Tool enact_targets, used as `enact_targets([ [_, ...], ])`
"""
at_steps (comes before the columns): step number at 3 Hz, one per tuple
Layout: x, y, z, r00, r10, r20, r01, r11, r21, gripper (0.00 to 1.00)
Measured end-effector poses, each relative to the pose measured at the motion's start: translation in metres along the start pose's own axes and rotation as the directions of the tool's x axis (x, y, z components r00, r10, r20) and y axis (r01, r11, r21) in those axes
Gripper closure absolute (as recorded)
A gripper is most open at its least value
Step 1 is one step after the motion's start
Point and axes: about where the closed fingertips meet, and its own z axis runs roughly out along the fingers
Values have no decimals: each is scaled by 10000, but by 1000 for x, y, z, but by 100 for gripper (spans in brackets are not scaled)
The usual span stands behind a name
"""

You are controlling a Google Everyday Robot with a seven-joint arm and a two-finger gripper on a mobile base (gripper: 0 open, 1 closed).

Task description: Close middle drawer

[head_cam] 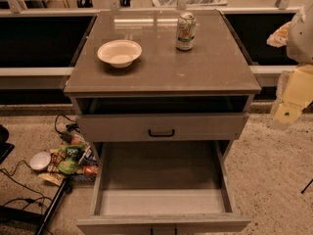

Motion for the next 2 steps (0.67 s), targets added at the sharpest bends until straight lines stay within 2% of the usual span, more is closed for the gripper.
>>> enact_targets([
  [2, 8, 8, 12, 9998, 124, 164, -126, 9999, 112, 0],
])
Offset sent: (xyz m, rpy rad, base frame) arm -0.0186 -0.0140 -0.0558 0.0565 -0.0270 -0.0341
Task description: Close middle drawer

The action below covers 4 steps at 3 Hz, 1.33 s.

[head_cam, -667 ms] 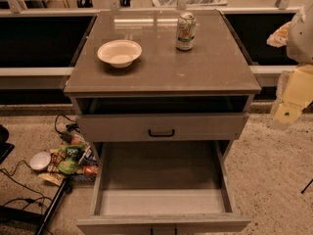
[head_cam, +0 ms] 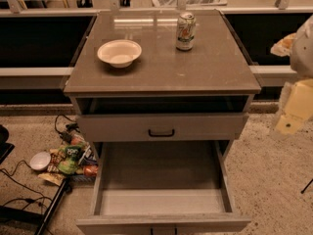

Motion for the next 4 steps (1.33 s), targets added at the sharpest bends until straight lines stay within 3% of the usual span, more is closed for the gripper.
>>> enact_targets([
  [1, 16, 17, 21, 9995, 203, 222, -207, 9996, 177, 0],
  [2, 46, 45, 46, 9985, 522, 155, -531, 9963, 673, 0],
  [3, 84, 83, 82, 9927, 1208, -66, -1197, 9883, 943, 18],
  [4, 127, 143, 154, 9746, 2235, -158, -2221, 9730, 634, 49],
])
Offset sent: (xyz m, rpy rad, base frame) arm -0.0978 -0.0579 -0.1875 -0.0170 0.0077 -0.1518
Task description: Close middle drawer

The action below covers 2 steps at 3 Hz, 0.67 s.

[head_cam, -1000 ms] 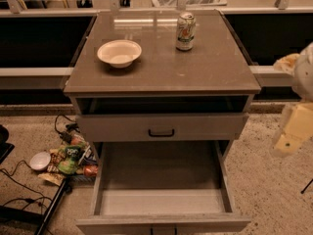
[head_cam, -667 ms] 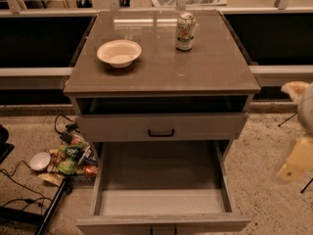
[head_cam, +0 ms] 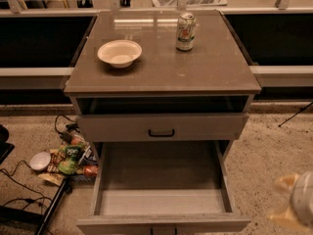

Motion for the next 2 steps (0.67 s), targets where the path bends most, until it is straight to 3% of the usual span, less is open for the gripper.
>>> enact_targets([
  [1, 20, 37, 61, 9973, 667, 302, -652, 9966, -498, 72],
  [2, 21, 35, 64, 9972, 674, 339, -662, 9972, -343, 96],
])
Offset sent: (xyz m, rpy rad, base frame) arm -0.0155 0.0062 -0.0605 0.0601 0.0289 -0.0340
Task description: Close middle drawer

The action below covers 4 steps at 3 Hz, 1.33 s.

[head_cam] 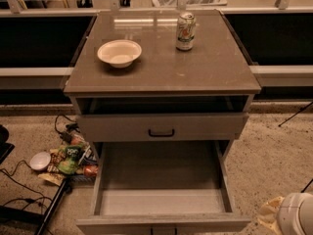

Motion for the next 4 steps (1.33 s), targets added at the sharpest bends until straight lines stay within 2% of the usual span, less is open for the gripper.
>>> enact_targets([
  [1, -2, 5, 5, 9999, -93, -80, 93, 9999, -71, 100],
  [2, 14, 39, 55, 9998, 165, 150, -151, 9958, -898, 100],
  [3, 28, 82, 117, 9974, 479, 535, -376, 9831, -1790, 100],
  [4, 33, 106, 177, 9920, 731, 1028, -482, 9728, -2265, 100],
])
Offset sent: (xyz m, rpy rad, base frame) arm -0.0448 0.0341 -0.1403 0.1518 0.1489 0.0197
